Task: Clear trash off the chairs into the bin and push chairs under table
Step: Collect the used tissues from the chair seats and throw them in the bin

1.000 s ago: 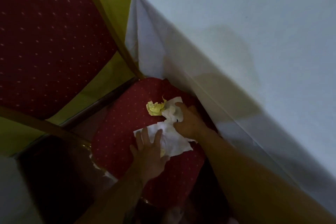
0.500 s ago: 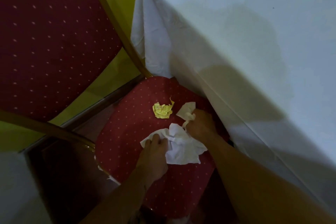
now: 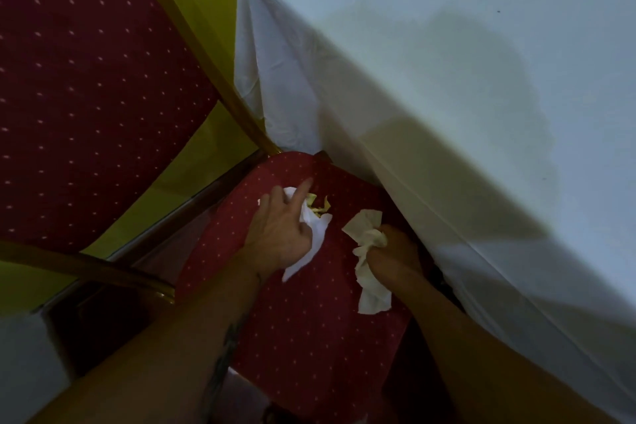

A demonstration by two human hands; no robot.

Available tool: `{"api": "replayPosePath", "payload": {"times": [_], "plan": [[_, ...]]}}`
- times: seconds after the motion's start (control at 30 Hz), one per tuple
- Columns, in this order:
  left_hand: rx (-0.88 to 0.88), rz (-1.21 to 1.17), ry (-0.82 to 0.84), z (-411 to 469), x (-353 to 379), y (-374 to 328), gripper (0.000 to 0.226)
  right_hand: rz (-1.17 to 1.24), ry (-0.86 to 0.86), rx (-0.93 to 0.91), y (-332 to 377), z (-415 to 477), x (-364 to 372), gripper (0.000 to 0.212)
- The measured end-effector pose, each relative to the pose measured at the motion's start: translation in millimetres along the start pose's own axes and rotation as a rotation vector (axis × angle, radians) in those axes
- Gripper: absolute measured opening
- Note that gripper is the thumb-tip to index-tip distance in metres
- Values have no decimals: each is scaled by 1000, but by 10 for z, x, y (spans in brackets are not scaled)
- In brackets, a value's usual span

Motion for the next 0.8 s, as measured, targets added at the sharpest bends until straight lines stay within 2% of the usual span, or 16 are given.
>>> {"api": "replayPosePath", "payload": {"times": [0.1,0.23,0.37,0.43,0.5,0.57,0.63,0.7,0.8], "plan": [[-9,63,158,113,268,39,85,42,-11,29,-147,16,8,28],[-87,107,180,160,374,156,68,100,-22,61,-279,53,5,29],[-106,-75,134,63,290,130,44,156,11,73,-408,-1,-23,27],[-154,-176,162,-63,256,110,40,173,40,68,-435,-73,-65,20],[-222,-303,183,-207,138,10,44,157,93,65,-443,-202,-104,21],[-301,-410,230,-372,37,-104,61,141,126,34,-429,-373,-145,26],[-292,-477,292,-528,-128,-307,62,144,139,-4,-420,-634,-243,33],[-256,-505,332,-653,-292,-492,51,81,142,-14,-433,-934,-371,20],[-161,-528,314,-809,-729,-873,27,99,113,-68,-443,-1435,-685,23]]}}
Point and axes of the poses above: each hand's wrist, its own z-axis towards the middle knuckle, its own x-axis out of the palm, y = z × x, the point moved 8 cm from there along z, towards the middle knuckle, and after that the axes turned 15 degrees about x, right-handed, at the moved point
